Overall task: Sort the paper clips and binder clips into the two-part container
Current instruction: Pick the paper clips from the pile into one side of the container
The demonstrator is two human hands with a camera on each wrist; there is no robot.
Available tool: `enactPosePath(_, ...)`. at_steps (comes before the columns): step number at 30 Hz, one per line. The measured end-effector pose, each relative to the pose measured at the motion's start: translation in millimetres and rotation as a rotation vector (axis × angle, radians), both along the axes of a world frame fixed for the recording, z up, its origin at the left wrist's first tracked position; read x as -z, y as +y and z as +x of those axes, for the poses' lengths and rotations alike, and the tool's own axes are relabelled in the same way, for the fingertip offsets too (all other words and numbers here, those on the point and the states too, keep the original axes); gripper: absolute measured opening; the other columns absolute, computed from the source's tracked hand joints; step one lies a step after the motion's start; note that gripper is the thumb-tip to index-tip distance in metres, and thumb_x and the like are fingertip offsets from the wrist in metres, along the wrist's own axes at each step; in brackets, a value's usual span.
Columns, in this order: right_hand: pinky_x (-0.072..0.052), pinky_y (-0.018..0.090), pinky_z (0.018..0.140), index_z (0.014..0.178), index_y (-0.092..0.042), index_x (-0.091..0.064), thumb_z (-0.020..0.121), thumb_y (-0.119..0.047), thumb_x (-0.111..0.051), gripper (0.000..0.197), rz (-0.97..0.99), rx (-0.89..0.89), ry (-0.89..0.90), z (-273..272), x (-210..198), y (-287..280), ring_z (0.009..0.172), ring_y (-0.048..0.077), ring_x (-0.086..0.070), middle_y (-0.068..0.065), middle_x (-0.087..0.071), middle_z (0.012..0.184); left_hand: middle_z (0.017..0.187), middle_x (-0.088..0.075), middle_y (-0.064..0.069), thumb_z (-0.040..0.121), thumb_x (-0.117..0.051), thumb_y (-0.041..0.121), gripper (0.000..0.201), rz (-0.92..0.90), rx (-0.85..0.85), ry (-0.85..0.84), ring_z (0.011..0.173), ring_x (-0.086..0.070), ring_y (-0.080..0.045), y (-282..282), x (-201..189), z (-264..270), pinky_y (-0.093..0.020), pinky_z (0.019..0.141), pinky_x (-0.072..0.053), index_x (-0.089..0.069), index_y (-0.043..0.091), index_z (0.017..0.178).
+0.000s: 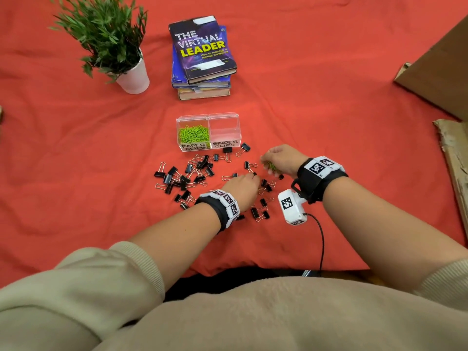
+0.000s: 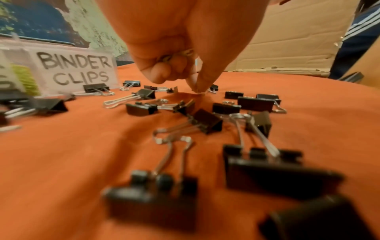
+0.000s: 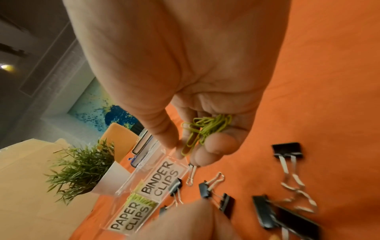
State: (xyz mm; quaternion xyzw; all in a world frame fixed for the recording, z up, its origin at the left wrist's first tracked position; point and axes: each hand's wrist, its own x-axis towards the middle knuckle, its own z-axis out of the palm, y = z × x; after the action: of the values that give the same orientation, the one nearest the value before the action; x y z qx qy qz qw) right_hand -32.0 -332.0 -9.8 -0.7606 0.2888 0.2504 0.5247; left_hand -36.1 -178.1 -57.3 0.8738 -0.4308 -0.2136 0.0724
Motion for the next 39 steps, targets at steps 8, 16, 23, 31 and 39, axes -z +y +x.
enactPosePath(8, -0.045, 0.026, 0.053, 0.096, 0.004, -0.067, 0.091, -0.006, -0.051, 0.02, -0.171, -0.224, -0.136, 84, -23, 54, 0.054, 0.017, -0.05, 0.011, -0.061, 0.075, 0.083, -0.055, -0.006, 0.093, -0.047, 0.018, 0.009, -0.149, -0.537, 0.313, 0.075, -0.051, -0.024, 83, -19, 33, -0.031, 0.065, -0.039, -0.045, 0.012, 0.087)
enactPosePath(16, -0.05, 0.038, 0.091, 0.11, 0.001, -0.065, 0.094, -0.012, -0.046, 0.028, -0.493, -0.632, -0.204, 150, -26, 134, 0.106, 0.032, -0.061, 0.016, -0.066, 0.115, 0.084, -0.06, -0.008, 0.092, -0.049, 0.017, 0.008, -0.08, -0.668, 0.235, 0.076, -0.054, -0.024, 141, -47, 92, -0.03, 0.066, -0.041, -0.054, 0.013, 0.087)
enactPosePath(23, -0.049, 0.027, 0.09, 0.112, -0.016, -0.066, 0.083, 0.004, -0.045, 0.042, -0.436, -0.59, -0.361, 137, -16, 124, 0.107, 0.017, -0.061, 0.004, -0.065, 0.118, 0.09, -0.063, -0.009, 0.091, -0.048, 0.014, 0.007, -0.047, -0.542, 0.115, 0.079, -0.058, -0.026, 130, -70, 137, -0.032, 0.068, -0.044, -0.055, 0.012, 0.089)
enactPosePath(31, -0.055, 0.031, 0.075, 0.088, -0.005, -0.063, 0.085, 0.017, -0.036, 0.035, 0.096, 0.072, -0.391, 106, -20, 81, 0.072, 0.016, -0.059, 0.005, -0.062, 0.082, 0.113, -0.062, -0.017, 0.091, -0.051, 0.01, 0.021, 0.079, -0.387, -0.014, 0.103, -0.059, -0.035, 72, -60, 162, -0.039, 0.083, -0.049, -0.057, 0.004, 0.109)
enactPosePath(39, -0.04, 0.026, 0.051, 0.074, -0.014, -0.059, 0.089, 0.007, -0.038, 0.033, -0.063, 0.219, -0.315, 76, -11, 52, 0.053, 0.013, -0.047, 0.002, -0.059, 0.068, 0.123, -0.055, -0.008, 0.087, -0.053, 0.004, 0.029, -0.147, -0.423, -0.013, 0.114, -0.053, -0.026, 85, -49, 151, -0.039, 0.098, -0.046, -0.058, 0.012, 0.115)
